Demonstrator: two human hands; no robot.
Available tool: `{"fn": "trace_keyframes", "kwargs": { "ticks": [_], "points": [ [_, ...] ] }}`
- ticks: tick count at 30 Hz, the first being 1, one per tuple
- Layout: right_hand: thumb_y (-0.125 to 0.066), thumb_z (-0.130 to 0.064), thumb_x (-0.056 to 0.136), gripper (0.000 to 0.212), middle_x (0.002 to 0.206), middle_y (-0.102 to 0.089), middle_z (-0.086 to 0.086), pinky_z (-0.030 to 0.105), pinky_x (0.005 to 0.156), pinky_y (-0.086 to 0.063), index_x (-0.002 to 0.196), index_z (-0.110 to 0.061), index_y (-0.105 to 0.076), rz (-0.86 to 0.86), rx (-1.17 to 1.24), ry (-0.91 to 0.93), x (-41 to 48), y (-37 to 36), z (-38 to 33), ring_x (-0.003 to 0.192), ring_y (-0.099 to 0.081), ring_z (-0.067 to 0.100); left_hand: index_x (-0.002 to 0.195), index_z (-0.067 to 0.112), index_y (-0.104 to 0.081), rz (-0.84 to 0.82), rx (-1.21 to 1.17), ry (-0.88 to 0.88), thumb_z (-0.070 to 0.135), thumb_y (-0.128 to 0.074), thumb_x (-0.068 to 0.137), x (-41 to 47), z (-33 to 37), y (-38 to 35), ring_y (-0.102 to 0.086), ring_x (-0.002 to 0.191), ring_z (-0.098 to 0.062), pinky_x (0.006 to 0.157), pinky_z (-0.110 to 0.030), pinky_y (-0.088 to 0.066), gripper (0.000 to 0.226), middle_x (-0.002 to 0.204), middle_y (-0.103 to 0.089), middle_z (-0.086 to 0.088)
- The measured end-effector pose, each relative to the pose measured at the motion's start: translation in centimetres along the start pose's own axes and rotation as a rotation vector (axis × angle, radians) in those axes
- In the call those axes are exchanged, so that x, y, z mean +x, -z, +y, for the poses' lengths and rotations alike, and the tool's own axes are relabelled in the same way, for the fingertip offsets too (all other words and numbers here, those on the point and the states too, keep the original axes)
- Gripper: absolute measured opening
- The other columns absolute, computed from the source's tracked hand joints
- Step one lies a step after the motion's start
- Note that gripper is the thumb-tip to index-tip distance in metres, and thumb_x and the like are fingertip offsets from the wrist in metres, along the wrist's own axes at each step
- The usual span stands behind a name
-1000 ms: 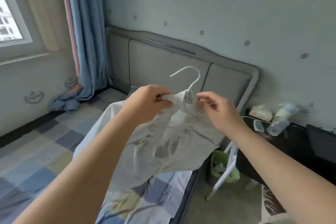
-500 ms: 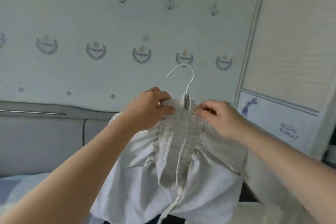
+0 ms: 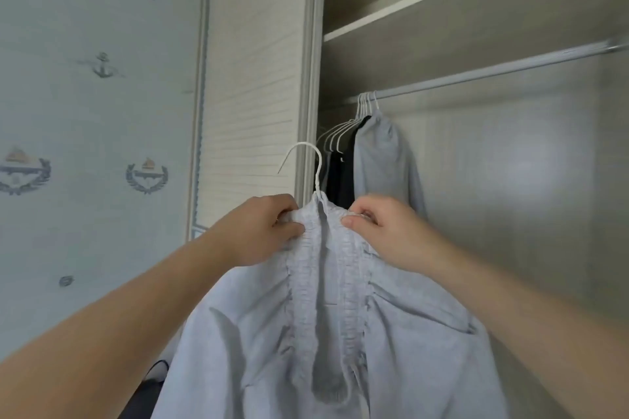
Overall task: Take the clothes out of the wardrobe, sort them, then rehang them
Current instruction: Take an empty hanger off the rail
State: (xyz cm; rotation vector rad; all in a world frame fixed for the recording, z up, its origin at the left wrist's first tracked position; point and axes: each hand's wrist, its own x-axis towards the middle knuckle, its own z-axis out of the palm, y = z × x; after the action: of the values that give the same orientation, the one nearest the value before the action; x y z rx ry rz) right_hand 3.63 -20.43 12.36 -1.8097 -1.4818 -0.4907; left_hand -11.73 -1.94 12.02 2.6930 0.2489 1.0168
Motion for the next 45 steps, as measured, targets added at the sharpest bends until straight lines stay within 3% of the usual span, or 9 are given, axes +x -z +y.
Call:
{"fn": "trace_keyframes", "kwargs": {
  "ticks": [6,11,18,21,25,29,34,40,45],
  "points": [
    [-0.061,-0.032,0.094,0.029,0.064,-0.052,-0.007,0.029,0.061,-0.04,0.067,-0.022,-0.053,0.083,-0.289,-0.177,-0.1,6.7,5.3,0.057,-0.048,0.003,0.082,0.03,-0.054,-0.076,-0.142,-0.156,0.03,-0.062,0.095,9.3,4.3,-7.0,-0.054,0.063,-0.008,0.063,-0.031,-0.045,0.016,0.069,-0.057,0.01],
    [-0.059,-0.034,0.094,0.031,0.066,-0.055,-0.004,0.028,0.056,-0.036,0.068,-0.018,-0.053,0.154,-0.501,-0.354,0.8,10.4,8.3,0.063,-0.05,0.012,0.107,0.023,-0.064,-0.127,-0.274,-0.213,0.038,-0.063,0.096,15.5,6.8,-11.4,-0.064,0.087,-0.018,0.084,-0.042,-0.053,0.019,0.095,-0.067,0.002],
    [-0.061,-0.031,0.093,0.034,0.063,-0.055,0.002,0.024,0.049,-0.031,0.067,-0.011,-0.058,0.266,-0.576,-0.714,3.5,14.5,10.9,0.061,-0.051,0.019,0.138,0.026,-0.052,-0.123,-0.343,-0.335,0.049,-0.063,0.093,20.8,7.5,-14.7,-0.05,0.123,-0.013,0.098,-0.024,-0.038,0.052,0.138,-0.052,0.004],
    [-0.061,-0.026,0.095,0.032,0.066,-0.054,0.007,0.017,0.041,-0.035,0.073,-0.003,-0.055,0.323,-0.448,-0.878,5.1,15.1,11.0,0.057,-0.05,0.019,0.134,0.029,-0.055,-0.186,-0.371,-0.372,0.048,-0.062,0.094,22.3,6.2,-15.1,-0.049,0.117,-0.007,0.093,-0.023,-0.037,0.045,0.136,-0.054,0.007],
    [-0.059,-0.014,0.098,0.018,0.077,-0.061,0.01,0.025,0.047,-0.049,0.085,-0.002,-0.055,0.514,0.178,-1.006,7.5,14.1,11.7,0.064,-0.059,0.02,0.123,0.032,-0.06,-0.241,-0.436,-0.4,0.051,-0.062,0.092,23.6,4.2,-14.7,-0.057,0.102,-0.001,0.079,-0.011,-0.041,0.037,0.12,-0.061,0.012],
    [-0.049,-0.008,0.101,0.016,0.074,-0.064,0.009,0.03,0.054,-0.054,0.088,-0.003,-0.058,0.524,0.599,-0.943,10.7,12.0,13.5,0.061,-0.063,0.018,0.116,0.031,-0.064,-0.24,-0.476,-0.422,0.052,-0.061,0.092,24.0,2.7,-13.9,-0.064,0.096,-0.004,0.091,-0.021,-0.05,0.033,0.105,-0.068,0.01],
    [-0.055,0.001,0.094,0.007,0.069,-0.059,0.011,0.028,0.044,-0.054,0.089,-0.001,-0.058,0.615,0.771,-0.775,15.1,8.9,16.0,0.053,-0.063,0.018,0.103,0.036,-0.067,-0.229,-0.431,-0.439,0.068,-0.048,0.091,24.6,2.2,-12.3,-0.066,0.095,-0.009,0.093,-0.037,-0.051,0.039,0.099,-0.073,0.008],
    [-0.068,-0.005,0.086,0.008,0.064,-0.063,0.009,0.023,0.048,-0.053,0.089,0.002,-0.065,0.747,0.735,-0.611,20.5,7.4,19.3,0.051,-0.064,0.014,0.075,0.033,-0.055,-0.07,-0.178,-0.469,0.06,-0.06,0.082,28.5,2.5,-11.6,-0.054,0.06,-0.001,0.059,-0.027,-0.04,0.028,0.062,-0.057,0.021],
    [-0.07,-0.015,0.086,0.011,0.06,-0.063,0.004,0.021,0.047,-0.051,0.084,-0.005,-0.067,0.757,0.602,-0.507,24.6,8.9,22.3,0.045,-0.061,0.008,0.084,0.025,-0.047,0.108,0.046,-0.473,0.039,-0.045,0.097,33.4,2.5,-12.8,-0.057,0.077,-0.023,0.062,-0.034,-0.038,0.02,0.08,-0.055,0.003]
  ]
}}
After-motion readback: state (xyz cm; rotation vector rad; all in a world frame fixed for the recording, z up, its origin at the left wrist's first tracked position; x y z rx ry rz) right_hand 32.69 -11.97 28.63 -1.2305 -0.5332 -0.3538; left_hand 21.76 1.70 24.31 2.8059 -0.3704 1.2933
